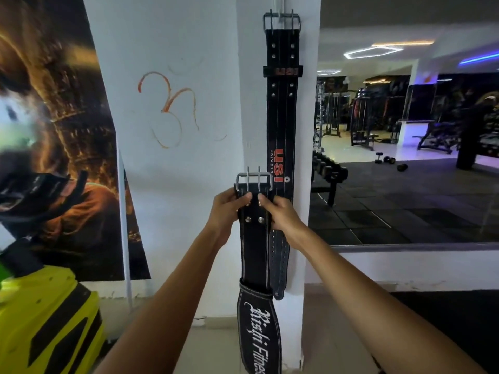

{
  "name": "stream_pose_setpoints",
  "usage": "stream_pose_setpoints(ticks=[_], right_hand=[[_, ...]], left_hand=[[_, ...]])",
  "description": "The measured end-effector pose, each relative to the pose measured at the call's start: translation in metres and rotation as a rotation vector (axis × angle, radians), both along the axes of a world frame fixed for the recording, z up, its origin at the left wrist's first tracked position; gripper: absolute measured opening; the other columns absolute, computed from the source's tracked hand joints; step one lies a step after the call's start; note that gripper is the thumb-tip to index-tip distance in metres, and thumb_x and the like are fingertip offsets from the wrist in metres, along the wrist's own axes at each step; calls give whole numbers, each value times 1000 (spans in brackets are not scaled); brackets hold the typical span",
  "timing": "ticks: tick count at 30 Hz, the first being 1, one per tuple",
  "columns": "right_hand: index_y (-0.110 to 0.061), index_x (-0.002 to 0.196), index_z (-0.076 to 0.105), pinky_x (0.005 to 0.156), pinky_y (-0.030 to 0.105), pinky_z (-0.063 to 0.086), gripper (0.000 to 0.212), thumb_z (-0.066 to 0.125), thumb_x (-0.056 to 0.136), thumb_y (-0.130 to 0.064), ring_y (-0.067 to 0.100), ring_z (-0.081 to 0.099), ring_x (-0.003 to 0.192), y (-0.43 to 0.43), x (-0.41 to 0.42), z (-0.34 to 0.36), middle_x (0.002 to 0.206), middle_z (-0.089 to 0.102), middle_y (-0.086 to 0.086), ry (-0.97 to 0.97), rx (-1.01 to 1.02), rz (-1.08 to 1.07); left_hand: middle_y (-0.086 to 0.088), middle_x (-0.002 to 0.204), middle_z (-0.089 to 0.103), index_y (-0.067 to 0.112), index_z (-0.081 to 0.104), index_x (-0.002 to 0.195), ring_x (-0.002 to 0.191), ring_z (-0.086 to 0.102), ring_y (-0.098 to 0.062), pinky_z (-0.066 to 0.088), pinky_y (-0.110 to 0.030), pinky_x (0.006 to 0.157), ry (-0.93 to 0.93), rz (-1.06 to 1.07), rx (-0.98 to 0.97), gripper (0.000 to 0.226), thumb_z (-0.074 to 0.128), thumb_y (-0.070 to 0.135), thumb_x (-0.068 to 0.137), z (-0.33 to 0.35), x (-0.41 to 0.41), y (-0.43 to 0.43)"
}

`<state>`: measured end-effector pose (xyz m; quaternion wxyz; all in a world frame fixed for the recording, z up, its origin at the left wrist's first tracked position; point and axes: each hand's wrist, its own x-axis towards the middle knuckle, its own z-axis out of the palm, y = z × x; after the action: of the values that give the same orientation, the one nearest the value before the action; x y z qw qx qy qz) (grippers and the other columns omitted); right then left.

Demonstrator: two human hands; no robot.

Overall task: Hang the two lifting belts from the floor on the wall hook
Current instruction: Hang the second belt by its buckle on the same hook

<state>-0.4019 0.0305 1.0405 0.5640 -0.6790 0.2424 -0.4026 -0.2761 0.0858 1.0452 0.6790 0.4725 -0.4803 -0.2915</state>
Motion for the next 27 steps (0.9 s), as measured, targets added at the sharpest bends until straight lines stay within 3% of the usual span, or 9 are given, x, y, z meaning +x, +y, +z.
stream_pose_setpoints(ticks=[3, 6, 11, 14, 17, 20, 23, 25, 27], right_hand=[[-19, 90, 62, 95, 42, 49, 20, 48, 93, -33, 25, 64, 97, 2, 5, -3, 93, 67, 4, -52, -77, -112], [-14, 104, 61, 95, 44, 49, 30, 45, 94, -37, 25, 64, 97, 7, 9, -3, 103, 67, 9, -214, 68, -184], [-21, 86, 68, 95, 55, 49, 29, 50, 91, -43, 35, 65, 102, 3, 10, -2, 103, 70, 15, -259, 267, -200], [-21, 79, 68, 93, 55, 50, 26, 53, 90, -39, 37, 65, 102, 4, 6, -4, 106, 70, 18, -284, 333, -237], [-21, 77, 70, 94, 54, 49, 25, 58, 86, -42, 35, 66, 100, 1, 6, -7, 102, 72, 15, -276, 359, -239], [-16, 77, 69, 78, 42, 57, 27, 61, 84, -41, 29, 68, 81, 0, 10, 0, 84, 70, 10, -257, 334, -243], [-7, 90, 65, 55, 28, 50, 42, 60, 82, -48, 19, 63, 62, 3, 15, 14, 74, 65, 7, -209, 349, -256], [-5, 98, 66, 52, 25, 49, 51, 63, 78, -51, 18, 64, 63, 1, 13, 16, 82, 68, 9, -150, 395, -217], [-7, 104, 67, 59, 27, 52, 54, 68, 74, -51, 19, 67, 73, -1, 9, 17, 95, 71, 11, -64, 412, -124]], left_hand=[[-3, 87, 74, 8, 69, 100, 81, 70, -17, 55, -27, 69, 86, 1, -6, 21, 49, 15, 95, -8, -8, -2], [-7, 89, 72, 10, 69, 98, 82, 66, -22, 51, -34, 78, 163, 11, 27, 29, 42, 22, 98, -3, -17, -6], [-6, 78, 66, 8, 67, 88, 75, 61, -20, 49, -29, 68, 250, 103, 191, 20, 56, 24, 91, 8, -26, -12], [-3, 80, 66, 11, 69, 88, 80, 61, -19, 49, -30, 72, 181, -90, 303, 16, 63, 25, 86, 12, -12, -8], [-4, 89, 69, 6, 68, 102, 86, 64, -19, 51, -31, 73, 86, -229, 292, 23, 64, 20, 84, 10, 1, -5], [-8, 87, 71, 6, 69, 101, 82, 66, -23, 54, -33, 72, 1, -6, 118, 21, 55, 20, 92, 3, -3, -12], [-7, 78, 69, 7, 69, 88, 71, 64, -19, 50, -29, 68, -130, 295, 17, 29, 49, 26, 95, -3, -20, -22], [-7, 71, 65, 1, 64, 82, 63, 59, -16, 45, -25, 61, -116, 405, -20, 36, 47, 30, 96, -6, -28, -25], [-1, 67, 60, 4, 60, 79, 59, 55, -11, 42, -16, 55, -77, 464, -75, 33, 47, 28, 96, -8, -32, -27]])
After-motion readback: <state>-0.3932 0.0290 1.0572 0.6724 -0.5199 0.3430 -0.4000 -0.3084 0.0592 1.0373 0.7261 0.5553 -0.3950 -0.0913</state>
